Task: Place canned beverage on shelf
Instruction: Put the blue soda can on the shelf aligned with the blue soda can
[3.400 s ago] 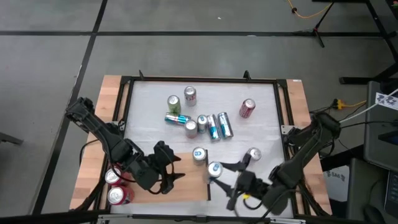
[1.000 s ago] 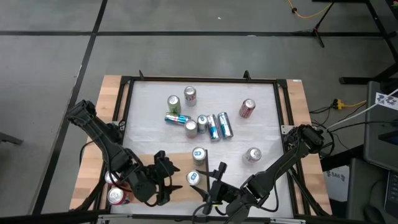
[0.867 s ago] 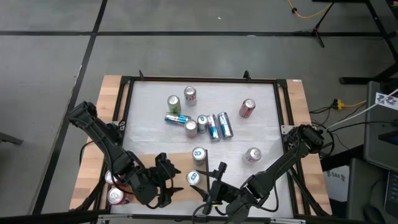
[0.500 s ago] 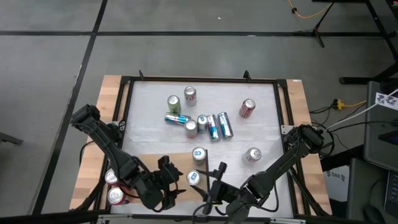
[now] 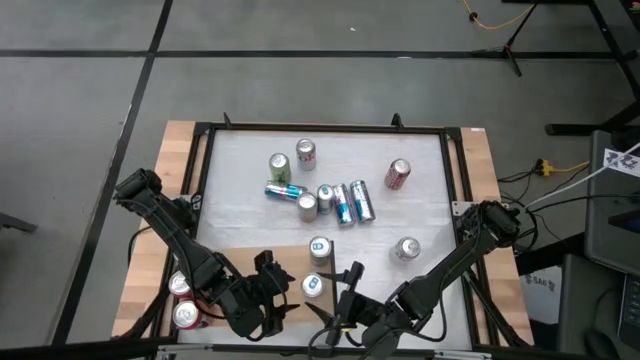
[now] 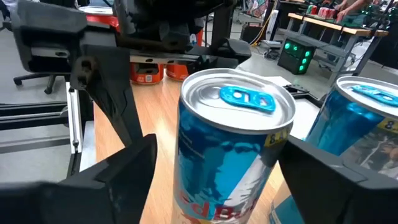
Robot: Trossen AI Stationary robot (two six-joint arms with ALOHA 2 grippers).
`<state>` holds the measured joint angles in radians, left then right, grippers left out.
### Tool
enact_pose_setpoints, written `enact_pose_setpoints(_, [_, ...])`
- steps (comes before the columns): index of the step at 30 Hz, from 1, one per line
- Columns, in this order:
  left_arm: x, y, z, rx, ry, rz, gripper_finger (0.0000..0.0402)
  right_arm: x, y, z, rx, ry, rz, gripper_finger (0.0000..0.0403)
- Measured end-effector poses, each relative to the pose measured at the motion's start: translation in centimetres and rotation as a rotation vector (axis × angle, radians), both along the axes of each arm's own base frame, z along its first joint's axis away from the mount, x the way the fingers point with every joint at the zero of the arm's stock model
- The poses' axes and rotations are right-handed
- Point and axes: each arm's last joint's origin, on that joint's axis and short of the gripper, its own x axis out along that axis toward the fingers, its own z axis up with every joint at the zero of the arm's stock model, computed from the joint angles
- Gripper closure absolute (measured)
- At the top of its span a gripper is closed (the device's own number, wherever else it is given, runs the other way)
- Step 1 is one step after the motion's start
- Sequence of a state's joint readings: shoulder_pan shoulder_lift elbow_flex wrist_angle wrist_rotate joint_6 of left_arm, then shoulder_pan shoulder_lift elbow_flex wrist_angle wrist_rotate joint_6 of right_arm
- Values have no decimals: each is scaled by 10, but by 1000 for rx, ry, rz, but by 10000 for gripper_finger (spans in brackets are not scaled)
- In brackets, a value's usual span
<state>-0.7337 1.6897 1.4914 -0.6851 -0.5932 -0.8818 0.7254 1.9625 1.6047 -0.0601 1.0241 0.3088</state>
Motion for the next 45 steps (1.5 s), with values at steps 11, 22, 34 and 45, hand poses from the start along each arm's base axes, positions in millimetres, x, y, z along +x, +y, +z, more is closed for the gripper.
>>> enact_pose_setpoints(11, [3, 4, 1, 28, -27, 44, 107, 0, 0, 0, 2, -3, 0, 74])
enact_pose_setpoints(22, [8, 11, 1, 37, -32, 71, 107, 1, 2, 1, 24, 11, 58, 75])
enact_pose_setpoints(34, [7, 12, 0, 76, -18, 59, 107, -6, 8, 2, 22, 4, 64, 75])
enact_pose_setpoints(45, [7, 13, 0, 91, -17, 69, 107, -14, 17, 5, 52, -11, 80, 74])
